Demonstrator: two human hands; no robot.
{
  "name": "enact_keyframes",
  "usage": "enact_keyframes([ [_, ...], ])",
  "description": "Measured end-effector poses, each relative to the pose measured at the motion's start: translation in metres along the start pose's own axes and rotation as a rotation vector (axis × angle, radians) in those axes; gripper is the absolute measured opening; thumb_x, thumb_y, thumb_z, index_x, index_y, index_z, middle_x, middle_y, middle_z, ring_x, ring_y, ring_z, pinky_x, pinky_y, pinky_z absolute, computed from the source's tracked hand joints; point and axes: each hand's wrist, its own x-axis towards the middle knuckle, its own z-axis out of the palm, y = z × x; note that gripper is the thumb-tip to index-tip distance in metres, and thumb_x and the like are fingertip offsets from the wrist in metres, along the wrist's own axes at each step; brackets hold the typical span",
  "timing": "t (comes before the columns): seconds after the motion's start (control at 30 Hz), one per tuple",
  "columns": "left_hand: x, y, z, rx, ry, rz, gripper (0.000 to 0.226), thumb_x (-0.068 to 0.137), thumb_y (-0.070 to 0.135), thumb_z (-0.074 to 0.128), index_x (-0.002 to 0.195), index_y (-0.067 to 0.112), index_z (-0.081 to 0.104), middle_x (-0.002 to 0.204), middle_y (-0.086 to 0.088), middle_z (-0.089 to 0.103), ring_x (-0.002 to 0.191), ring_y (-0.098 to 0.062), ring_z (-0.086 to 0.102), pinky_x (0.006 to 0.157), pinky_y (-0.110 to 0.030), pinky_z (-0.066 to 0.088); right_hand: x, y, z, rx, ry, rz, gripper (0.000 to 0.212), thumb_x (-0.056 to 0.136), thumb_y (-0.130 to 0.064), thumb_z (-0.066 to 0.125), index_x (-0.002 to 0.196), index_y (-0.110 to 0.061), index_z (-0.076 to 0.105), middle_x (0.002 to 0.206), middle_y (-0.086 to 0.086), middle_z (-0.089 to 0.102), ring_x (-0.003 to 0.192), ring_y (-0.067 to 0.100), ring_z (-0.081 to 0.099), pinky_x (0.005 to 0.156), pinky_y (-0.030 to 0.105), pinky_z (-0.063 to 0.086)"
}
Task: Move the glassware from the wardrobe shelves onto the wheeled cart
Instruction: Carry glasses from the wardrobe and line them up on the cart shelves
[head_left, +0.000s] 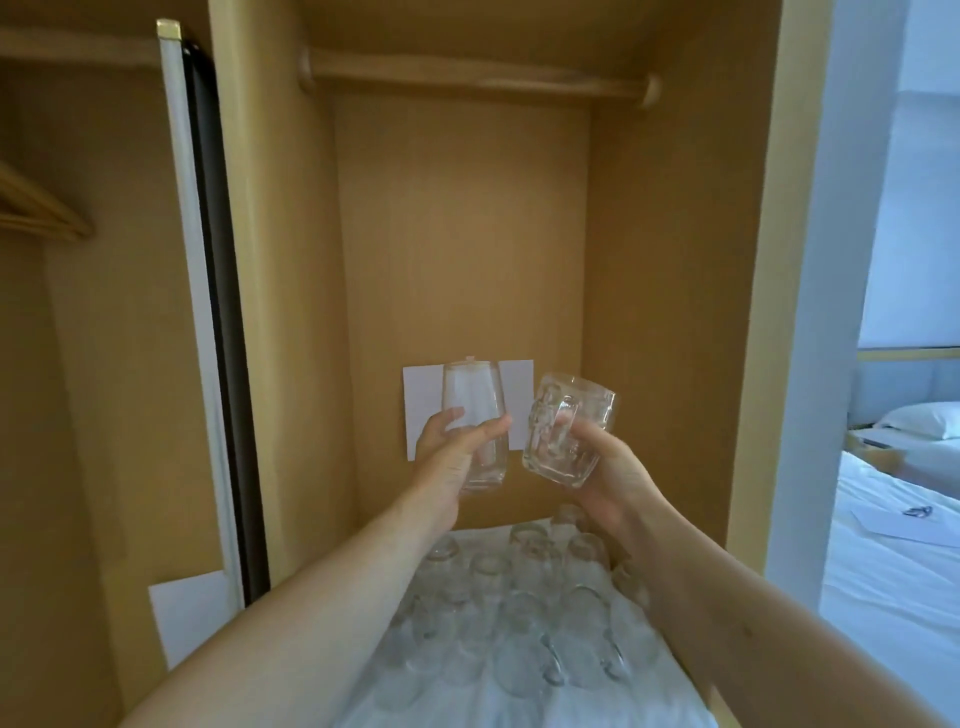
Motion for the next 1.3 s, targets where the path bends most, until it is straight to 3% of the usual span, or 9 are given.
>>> enact_keyframes([
  [0.13, -0.013, -0.001, 0.031, -0.004, -0.012, 0.024, 0.081, 0.051, 0.051, 0.094, 0.122, 0.038, 0.058, 0.12, 0.007, 0.066, 0.103, -0.02, 0.07, 0.101, -0.053, 0.052, -0.026, -0.019, -0.016, -0.039, -0.008, -0.018, 0.047, 0.092, -0.016, 0.069, 0.134, 0.003, 0.059, 0.133, 0.03, 0.06, 0.124, 0.048, 0.058, 0.107, 0.061, 0.045],
  [0.33, -0.03, -0.002, 0.095, 0.023, -0.057, 0.086, 0.076, 0.059, 0.051, 0.089, 0.124, 0.035, 0.055, 0.12, 0.006, 0.063, 0.109, -0.023, 0.066, 0.098, -0.052, 0.054, -0.068, -0.061, -0.055, -0.179, -0.022, -0.086, 0.056, 0.077, -0.021, 0.081, 0.127, 0.0, 0.065, 0.121, 0.025, 0.066, 0.106, 0.038, 0.067, 0.09, 0.048, 0.057],
  [0.4, -0.034, -0.004, 0.117, 0.025, -0.088, 0.103, 0.065, 0.065, 0.048, 0.089, 0.12, 0.035, 0.056, 0.112, 0.006, 0.068, 0.102, -0.02, 0.07, 0.085, -0.045, 0.059, -0.08, -0.077, -0.074, -0.221, 0.03, -0.106, 0.066, 0.068, -0.023, 0.085, 0.127, -0.001, 0.065, 0.119, 0.027, 0.066, 0.106, 0.04, 0.066, 0.1, 0.055, 0.052],
  [0.5, -0.044, -0.006, 0.155, 0.029, -0.15, 0.12, 0.066, 0.065, 0.045, 0.089, 0.122, 0.031, 0.058, 0.098, 0.003, 0.075, 0.087, -0.016, 0.075, 0.065, -0.035, 0.059, -0.1, -0.105, -0.108, -0.269, 0.016, -0.153, 0.055, 0.079, -0.02, 0.077, 0.129, -0.002, 0.064, 0.119, 0.024, 0.066, 0.108, 0.039, 0.066, 0.101, 0.054, 0.05],
  [0.6, -0.058, -0.01, 0.199, 0.019, -0.233, 0.107, 0.081, 0.056, 0.049, 0.089, 0.127, 0.031, 0.055, 0.107, 0.003, 0.075, 0.083, -0.011, 0.076, 0.076, -0.043, 0.062, -0.124, -0.135, -0.146, -0.3, 0.039, -0.17, 0.047, 0.086, -0.022, 0.072, 0.128, -0.003, 0.064, 0.12, 0.024, 0.066, 0.109, 0.038, 0.067, 0.092, 0.048, 0.056],
  [0.7, -0.075, -0.018, 0.245, 0.02, -0.314, 0.101, 0.089, 0.052, 0.053, 0.089, 0.13, 0.032, 0.052, 0.113, 0.001, 0.073, 0.096, -0.02, 0.074, 0.086, -0.047, 0.059, -0.146, -0.163, -0.187, -0.282, 0.111, -0.197, 0.045, 0.087, -0.019, 0.072, 0.127, 0.0, 0.063, 0.12, 0.028, 0.065, 0.107, 0.039, 0.067, 0.087, 0.046, 0.056],
  [0.97, -0.117, -0.048, 0.374, 0.048, -0.492, 0.067, 0.08, 0.058, 0.051, 0.087, 0.127, 0.03, 0.053, 0.116, 0.004, 0.069, 0.101, -0.019, 0.07, 0.075, -0.037, 0.05, -0.22, -0.233, -0.282, -0.273, 0.275, -0.283, 0.033, 0.084, -0.013, 0.073, 0.116, -0.006, 0.073, 0.114, 0.021, 0.07, 0.099, 0.033, 0.071, 0.082, 0.045, 0.059],
  [1.1, -0.142, -0.068, 0.44, 0.021, -0.582, 0.023, 0.079, 0.054, 0.048, 0.087, 0.123, 0.029, 0.054, 0.115, 0.0, 0.07, 0.101, -0.023, 0.07, 0.086, -0.045, 0.052, -0.268, -0.266, -0.324, -0.31, 0.356, -0.307, 0.035, 0.08, -0.014, 0.076, 0.115, -0.007, 0.074, 0.118, 0.02, 0.07, 0.102, 0.032, 0.07, 0.084, 0.044, 0.059],
  [1.3, -0.179, -0.108, 0.53, 0.007, -0.724, -0.058, 0.084, 0.053, 0.048, 0.087, 0.128, 0.028, 0.053, 0.116, -0.001, 0.069, 0.102, -0.025, 0.069, 0.081, -0.042, 0.055, -0.338, -0.305, -0.387, -0.323, 0.526, -0.328, 0.041, 0.078, -0.012, 0.076, 0.118, -0.005, 0.071, 0.115, 0.017, 0.072, 0.097, 0.029, 0.071, 0.081, 0.043, 0.058],
])
